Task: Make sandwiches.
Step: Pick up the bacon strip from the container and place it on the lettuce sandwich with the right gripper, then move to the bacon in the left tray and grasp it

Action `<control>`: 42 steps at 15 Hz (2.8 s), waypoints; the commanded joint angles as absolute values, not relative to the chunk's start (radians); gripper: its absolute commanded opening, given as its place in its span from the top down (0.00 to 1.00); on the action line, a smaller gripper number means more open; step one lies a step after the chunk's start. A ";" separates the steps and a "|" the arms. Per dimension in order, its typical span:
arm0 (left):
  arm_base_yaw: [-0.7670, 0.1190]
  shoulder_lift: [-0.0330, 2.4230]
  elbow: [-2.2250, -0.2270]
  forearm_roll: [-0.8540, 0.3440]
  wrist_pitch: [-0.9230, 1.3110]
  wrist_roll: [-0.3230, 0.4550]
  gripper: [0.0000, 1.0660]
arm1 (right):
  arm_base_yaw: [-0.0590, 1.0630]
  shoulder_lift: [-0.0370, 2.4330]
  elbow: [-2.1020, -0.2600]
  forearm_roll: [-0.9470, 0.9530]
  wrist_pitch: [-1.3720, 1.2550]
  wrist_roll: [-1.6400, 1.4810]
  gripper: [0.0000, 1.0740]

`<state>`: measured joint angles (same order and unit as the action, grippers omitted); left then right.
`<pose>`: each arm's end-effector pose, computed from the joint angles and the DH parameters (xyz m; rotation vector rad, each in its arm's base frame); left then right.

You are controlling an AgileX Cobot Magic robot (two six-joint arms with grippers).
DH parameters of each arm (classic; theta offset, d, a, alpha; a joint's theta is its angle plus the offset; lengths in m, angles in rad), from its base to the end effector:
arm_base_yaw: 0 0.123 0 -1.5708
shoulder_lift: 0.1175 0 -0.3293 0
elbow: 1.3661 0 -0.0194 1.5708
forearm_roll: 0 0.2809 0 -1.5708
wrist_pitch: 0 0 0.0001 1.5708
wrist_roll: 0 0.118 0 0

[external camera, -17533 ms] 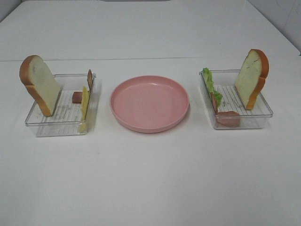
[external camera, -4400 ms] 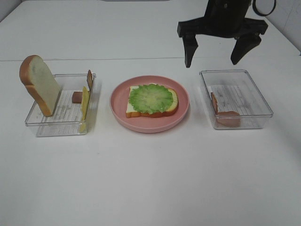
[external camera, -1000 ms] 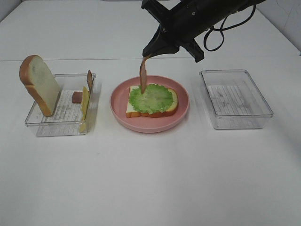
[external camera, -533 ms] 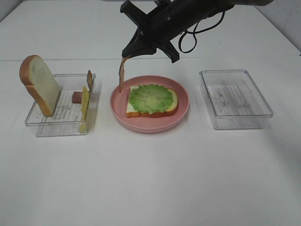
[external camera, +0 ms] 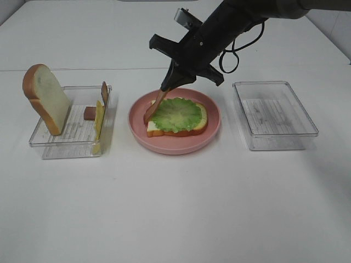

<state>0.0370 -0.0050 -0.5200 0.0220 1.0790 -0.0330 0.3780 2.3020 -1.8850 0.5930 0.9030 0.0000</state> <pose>-0.0032 0.0022 0.2841 -0.0729 2.0362 0.0288 0.5044 0.2561 0.1717 -0.1171 2.7989 0.8296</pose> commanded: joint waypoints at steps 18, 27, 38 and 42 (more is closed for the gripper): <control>0.034 -0.020 -0.517 0.028 1.075 -0.031 0.04 | 0.382 2.272 -1.888 0.203 0.949 0.194 0.11; 0.034 -0.020 -0.517 0.028 1.075 -0.031 0.04 | 0.298 2.112 -1.923 -0.084 1.276 0.265 0.11; 0.034 -0.020 -0.517 0.030 1.075 -0.030 0.04 | 0.044 2.085 -1.932 -0.054 1.329 0.101 0.11; 0.034 -0.020 -0.517 0.030 1.075 -0.030 0.04 | 0.045 1.899 -1.687 -0.017 1.329 0.075 0.11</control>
<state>0.0370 -0.0050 -0.5200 0.0220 1.0790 -0.0330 0.0450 1.9180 -1.6940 -0.0230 1.2070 0.0870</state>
